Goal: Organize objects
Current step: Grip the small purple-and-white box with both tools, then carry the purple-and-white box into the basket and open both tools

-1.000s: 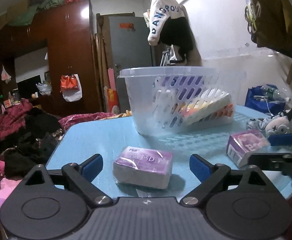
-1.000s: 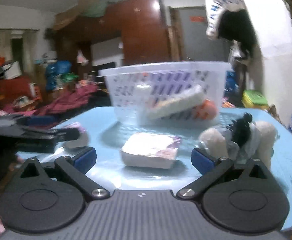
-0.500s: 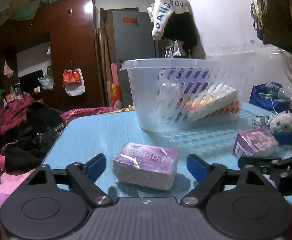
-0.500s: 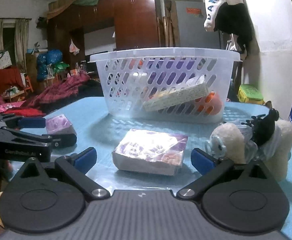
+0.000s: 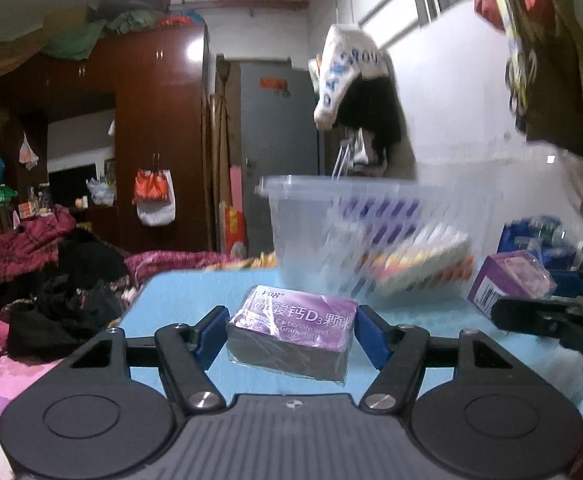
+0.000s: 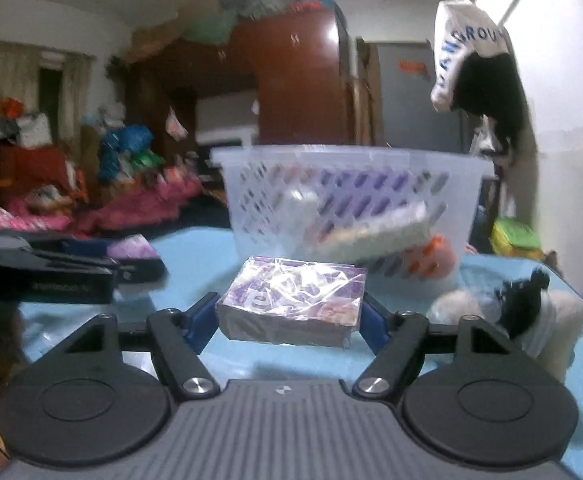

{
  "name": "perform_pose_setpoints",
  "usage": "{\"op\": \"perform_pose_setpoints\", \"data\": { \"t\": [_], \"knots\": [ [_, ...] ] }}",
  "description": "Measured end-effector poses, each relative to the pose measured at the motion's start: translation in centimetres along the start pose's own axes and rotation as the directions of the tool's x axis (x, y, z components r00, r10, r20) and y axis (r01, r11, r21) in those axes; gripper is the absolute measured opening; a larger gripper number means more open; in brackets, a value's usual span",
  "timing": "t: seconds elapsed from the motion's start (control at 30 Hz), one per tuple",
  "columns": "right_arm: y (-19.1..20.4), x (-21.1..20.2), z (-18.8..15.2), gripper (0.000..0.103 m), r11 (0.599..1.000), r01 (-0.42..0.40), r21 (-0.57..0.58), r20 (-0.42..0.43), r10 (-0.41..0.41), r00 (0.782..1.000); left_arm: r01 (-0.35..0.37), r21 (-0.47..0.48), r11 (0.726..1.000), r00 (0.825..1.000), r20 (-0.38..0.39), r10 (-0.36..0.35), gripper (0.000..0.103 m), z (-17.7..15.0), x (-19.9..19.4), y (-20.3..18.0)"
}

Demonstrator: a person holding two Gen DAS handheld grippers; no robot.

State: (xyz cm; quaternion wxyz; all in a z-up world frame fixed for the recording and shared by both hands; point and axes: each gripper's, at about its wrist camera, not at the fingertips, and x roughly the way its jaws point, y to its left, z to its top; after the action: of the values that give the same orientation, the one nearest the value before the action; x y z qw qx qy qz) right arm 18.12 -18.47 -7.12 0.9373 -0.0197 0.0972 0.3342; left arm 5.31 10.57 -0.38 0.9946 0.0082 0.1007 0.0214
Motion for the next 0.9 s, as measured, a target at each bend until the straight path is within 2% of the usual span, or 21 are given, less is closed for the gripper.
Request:
{"op": "perform_pose_setpoints", "data": {
  "t": [0.17,0.27,0.33,0.37,0.4,0.47,0.57,0.63,0.7,0.77,0.9],
  "knots": [
    [-0.5,-2.6,2.4,0.074,0.996,-0.07,-0.047,0.12,0.075,0.99,0.045,0.029,0.999,0.995,0.09,-0.047,0.071,4.3,-1.1,-1.7],
    [-1.6,-3.6,5.7,0.074,0.992,-0.045,-0.12,0.187,0.067,0.98,0.084,0.04,0.996,0.989,0.12,-0.088,0.071,9.0,0.0,-2.9],
    [-3.1,-3.3,8.8,0.074,0.994,-0.021,-0.11,0.199,0.043,0.979,0.106,0.024,0.994,0.989,0.101,-0.107,0.071,12.5,2.1,-3.6],
    [-4.2,-2.8,10.7,0.074,0.996,-0.013,-0.088,0.19,0.029,0.981,0.109,0.014,0.994,0.992,0.067,-0.11,0.071,14.2,3.8,-3.8],
    [-5.1,-2.1,12.1,0.074,0.998,-0.005,-0.067,0.174,0.016,0.985,0.1,0.002,0.995,0.995,0.026,-0.1,0.071,15.3,5.5,-4.1],
    [-7.1,0.0,14.9,0.074,1.0,0.007,-0.011,0.106,-0.006,0.994,0.069,-0.015,0.997,0.991,-0.112,-0.07,0.071,17.0,10.0,-4.3],
    [-9.8,4.5,17.4,0.074,0.997,0.012,0.075,-0.065,-0.007,0.998,0.034,-0.037,0.999,0.958,-0.284,-0.043,0.071,17.5,15.6,-4.1],
    [-11.2,7.3,17.9,0.074,0.992,0.034,0.12,-0.17,-0.013,0.985,0.026,-0.036,0.999,0.943,-0.331,-0.036,0.071,17.2,17.6,-3.7],
    [-12.3,9.8,18.0,0.074,0.988,0.05,0.149,-0.279,-0.007,0.96,0.036,-0.043,0.998,0.928,-0.368,-0.05,0.071,16.6,18.7,-3.5],
    [-12.7,10.9,17.6,0.074,0.988,0.05,0.148,-0.332,0.002,0.943,0.073,-0.041,0.996,0.92,-0.383,-0.083,0.071,16.1,18.9,-3.5],
    [-12.8,12.1,17.5,0.074,0.989,0.012,0.151,-0.391,0.049,0.919,0.094,-0.041,0.995,0.908,-0.406,-0.103,0.071,15.7,19.7,-4.0]
  ]
}}
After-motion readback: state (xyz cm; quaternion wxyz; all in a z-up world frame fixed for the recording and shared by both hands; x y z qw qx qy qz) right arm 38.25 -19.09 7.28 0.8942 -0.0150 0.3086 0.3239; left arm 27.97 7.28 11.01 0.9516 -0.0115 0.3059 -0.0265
